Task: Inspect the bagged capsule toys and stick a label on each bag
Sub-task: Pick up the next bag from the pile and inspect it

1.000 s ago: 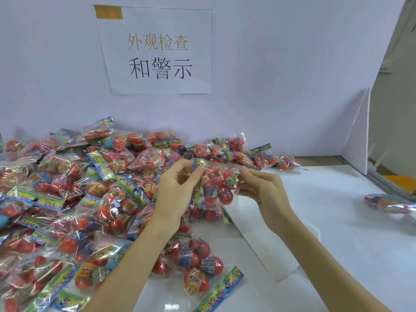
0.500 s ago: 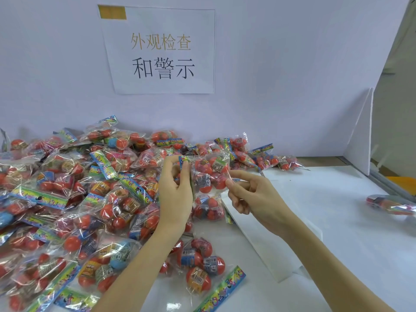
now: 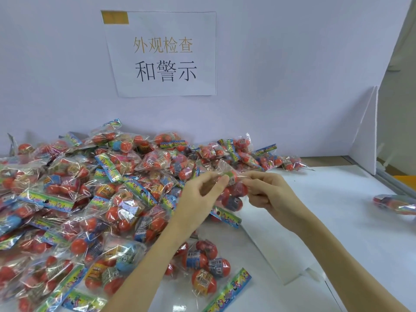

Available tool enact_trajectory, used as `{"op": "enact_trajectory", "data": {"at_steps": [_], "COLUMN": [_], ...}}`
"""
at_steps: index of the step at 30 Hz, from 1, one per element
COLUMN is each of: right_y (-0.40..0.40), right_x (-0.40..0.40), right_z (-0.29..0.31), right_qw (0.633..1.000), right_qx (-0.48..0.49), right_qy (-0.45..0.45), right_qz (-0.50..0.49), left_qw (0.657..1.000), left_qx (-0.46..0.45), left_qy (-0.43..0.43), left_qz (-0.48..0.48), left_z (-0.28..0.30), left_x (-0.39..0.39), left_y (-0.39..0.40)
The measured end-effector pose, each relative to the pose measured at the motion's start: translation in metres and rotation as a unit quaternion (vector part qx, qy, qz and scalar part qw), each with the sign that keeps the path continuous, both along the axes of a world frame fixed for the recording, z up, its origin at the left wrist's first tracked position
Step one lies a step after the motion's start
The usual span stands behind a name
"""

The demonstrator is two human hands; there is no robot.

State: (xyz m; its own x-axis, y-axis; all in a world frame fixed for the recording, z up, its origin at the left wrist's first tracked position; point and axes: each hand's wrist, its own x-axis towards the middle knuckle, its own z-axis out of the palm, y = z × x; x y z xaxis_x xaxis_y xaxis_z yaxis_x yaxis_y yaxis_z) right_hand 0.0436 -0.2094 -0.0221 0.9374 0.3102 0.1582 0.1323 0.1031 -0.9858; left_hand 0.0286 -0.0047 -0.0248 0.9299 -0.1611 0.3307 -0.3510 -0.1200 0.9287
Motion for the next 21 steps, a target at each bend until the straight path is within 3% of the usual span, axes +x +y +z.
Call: {"op": "enact_trajectory", "data": {"at_steps": [7,11,16,18,21], "right_y": [0.0082,0.0089,0.0079,0.0066,0.0038], "right_x": [-0.0032,-0.0055,-0.0042,-0.0021,-0.0007], "right_z": [0.0013,0.004,0.0019,0.0009,0.0033], "right_qw": [0.99,0.985,0.987,0.991,0.994], "right_qx": [-0.044,-0.076,-0.022,-0.03,-0.048], "right_qy": [-0.05,-0.094,-0.11,-0.065,0.073], "right_qz": [-0.124,-0.121,-0.116,-0.117,-0.071], "left_qw": [0.997,0.989,0.968,0.97,0.982], "left_qx": [-0.072,-0.133,-0.235,-0.232,-0.184], "left_qy": [0.03,0.054,0.087,0.073,0.02], "left_qz": [0.006,0.035,-0.026,-0.026,-0.047], "left_z": [-0.0009,-0.0002,-0.0031,-0.0038,-0.0061], "left_x": [0.0024,0.0042,0.0059,0.0046,0.0029], "left_y": [-0.0001,-0.001,-0.0054,-0.0067,-0.0056]}}
